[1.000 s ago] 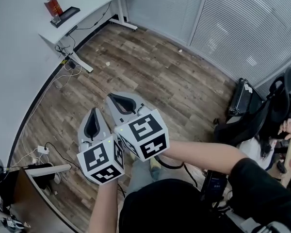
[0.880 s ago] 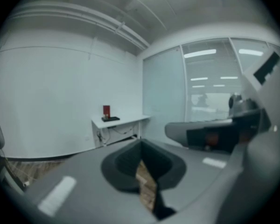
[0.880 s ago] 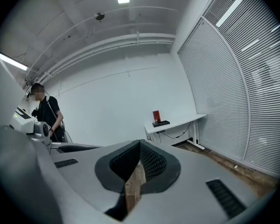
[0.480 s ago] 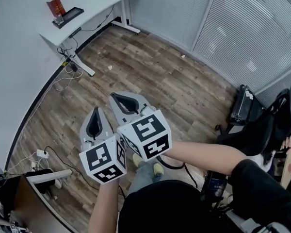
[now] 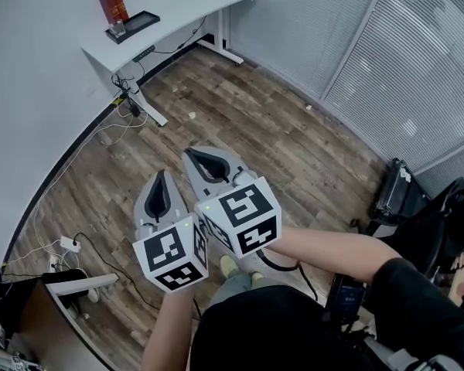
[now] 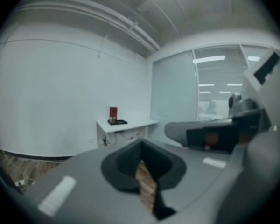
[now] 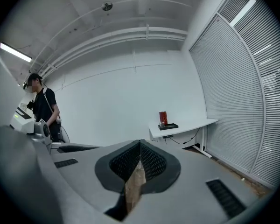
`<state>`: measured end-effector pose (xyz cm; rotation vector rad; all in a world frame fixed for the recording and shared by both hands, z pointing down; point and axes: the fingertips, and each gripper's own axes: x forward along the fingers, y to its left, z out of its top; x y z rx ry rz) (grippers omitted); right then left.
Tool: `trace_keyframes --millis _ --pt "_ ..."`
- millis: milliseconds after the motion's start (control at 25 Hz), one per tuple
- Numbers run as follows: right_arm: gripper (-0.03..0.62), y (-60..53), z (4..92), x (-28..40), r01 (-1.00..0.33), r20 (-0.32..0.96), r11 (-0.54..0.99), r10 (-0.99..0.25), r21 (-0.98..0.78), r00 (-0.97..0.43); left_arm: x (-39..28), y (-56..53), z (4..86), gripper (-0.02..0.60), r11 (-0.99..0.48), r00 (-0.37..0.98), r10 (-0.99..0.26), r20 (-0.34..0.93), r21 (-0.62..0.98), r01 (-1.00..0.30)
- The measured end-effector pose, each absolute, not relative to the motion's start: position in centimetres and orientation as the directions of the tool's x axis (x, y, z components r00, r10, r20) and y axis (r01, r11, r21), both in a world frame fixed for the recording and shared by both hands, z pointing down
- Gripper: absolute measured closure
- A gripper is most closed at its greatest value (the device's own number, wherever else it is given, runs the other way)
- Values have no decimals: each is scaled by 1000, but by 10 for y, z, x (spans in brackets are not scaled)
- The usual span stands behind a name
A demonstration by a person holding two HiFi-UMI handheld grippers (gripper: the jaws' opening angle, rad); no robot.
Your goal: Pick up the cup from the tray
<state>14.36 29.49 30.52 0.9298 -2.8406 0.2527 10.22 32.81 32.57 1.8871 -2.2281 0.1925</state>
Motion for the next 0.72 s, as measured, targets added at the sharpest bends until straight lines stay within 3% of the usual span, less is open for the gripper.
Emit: trace_keyframes --millis 720 --pt "579 233 309 130 -622 175 771 -599 -137 -781 87 267 330 581 150 -133 -960 248 52 -987"
